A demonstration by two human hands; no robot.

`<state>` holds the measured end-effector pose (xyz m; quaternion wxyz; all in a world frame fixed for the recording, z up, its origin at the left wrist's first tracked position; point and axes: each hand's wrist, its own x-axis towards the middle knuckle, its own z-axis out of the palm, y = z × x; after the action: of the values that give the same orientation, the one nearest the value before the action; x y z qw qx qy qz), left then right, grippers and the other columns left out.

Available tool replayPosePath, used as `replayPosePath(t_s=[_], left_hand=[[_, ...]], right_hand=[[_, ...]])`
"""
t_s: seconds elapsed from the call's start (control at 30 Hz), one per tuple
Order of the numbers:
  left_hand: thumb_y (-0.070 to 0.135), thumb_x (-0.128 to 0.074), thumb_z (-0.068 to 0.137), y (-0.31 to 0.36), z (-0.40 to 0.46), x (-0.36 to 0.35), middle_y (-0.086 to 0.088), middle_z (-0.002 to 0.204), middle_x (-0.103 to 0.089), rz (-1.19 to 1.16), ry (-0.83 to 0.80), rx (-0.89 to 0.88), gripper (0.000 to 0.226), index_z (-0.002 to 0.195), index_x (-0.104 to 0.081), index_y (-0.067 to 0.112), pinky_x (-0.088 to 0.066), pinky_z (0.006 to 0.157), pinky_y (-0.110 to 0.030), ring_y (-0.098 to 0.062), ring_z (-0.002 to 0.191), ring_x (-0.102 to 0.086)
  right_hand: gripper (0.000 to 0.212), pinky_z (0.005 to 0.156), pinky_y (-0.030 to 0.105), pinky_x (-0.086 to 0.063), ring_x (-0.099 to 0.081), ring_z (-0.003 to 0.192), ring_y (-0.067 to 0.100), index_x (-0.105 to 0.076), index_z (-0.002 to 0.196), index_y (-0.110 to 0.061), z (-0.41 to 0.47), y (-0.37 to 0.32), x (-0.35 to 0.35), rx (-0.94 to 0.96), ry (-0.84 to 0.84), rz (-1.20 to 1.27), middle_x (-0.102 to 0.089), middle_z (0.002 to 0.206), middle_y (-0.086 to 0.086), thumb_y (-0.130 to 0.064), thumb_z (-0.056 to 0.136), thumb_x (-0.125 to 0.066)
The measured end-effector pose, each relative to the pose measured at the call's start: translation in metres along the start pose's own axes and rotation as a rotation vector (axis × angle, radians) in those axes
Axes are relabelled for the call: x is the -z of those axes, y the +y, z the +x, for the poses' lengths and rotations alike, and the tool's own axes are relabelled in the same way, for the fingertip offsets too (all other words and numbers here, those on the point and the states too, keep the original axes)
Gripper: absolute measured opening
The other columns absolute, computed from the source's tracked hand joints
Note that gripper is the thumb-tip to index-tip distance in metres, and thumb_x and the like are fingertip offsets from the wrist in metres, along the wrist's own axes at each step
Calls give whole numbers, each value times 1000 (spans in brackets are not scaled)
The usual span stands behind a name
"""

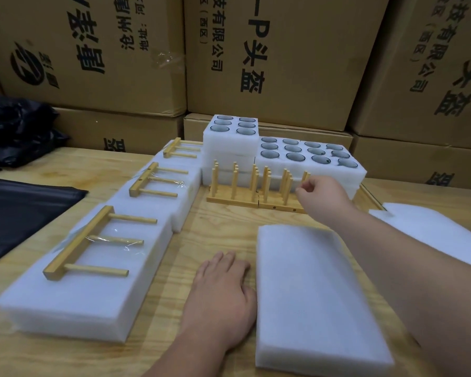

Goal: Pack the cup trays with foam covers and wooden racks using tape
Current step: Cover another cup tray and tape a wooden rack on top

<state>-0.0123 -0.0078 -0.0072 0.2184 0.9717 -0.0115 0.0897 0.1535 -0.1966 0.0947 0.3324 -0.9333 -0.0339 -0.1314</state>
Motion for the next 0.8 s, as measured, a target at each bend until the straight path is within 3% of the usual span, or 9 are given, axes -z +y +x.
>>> replayPosePath(t_s=[0.17,0.27,0.33,0.57,0.8], left_hand=[[37,-34,91,-1,1,-1,10,164,-24,-4,4,-2,53,143,-42,37,-2,124,-32,-10,153,-12],[38,-32,88,-1,1,-1,9,165,-24,0,1,0,55,142,-43,36,-1,124,-32,-11,153,-12],[39,-30,85,-1,2,-1,8,165,-24,-1,-6,2,58,141,-43,36,0,123,-32,-11,153,-11],[40,-30,84,-2,2,-2,8,165,-25,-13,-3,5,59,142,-44,36,2,123,-32,-12,153,-10],[38,-31,85,-1,1,-2,7,165,-24,-11,-11,0,57,141,-44,35,0,124,-33,-13,154,-10]], right_hand=[[15,68,34,-54,-63,77,27,-68,88,-17,30,-1,-14,27,-1,-154,-68,83,3,-14,92,-53],[17,55,29,-48,-62,69,26,-65,88,-19,45,0,-22,26,0,-201,-67,84,4,-12,91,-51],[19,51,27,-44,-62,74,27,-66,97,-22,54,1,-25,14,6,-218,-67,91,4,-12,91,-51],[37,74,36,-54,-64,96,33,-67,123,-19,70,2,-30,72,-17,-332,-69,110,7,-9,92,-49],[22,65,31,-47,-60,80,31,-67,94,-18,70,-1,-29,73,-66,-417,-66,87,6,-6,90,-49]])
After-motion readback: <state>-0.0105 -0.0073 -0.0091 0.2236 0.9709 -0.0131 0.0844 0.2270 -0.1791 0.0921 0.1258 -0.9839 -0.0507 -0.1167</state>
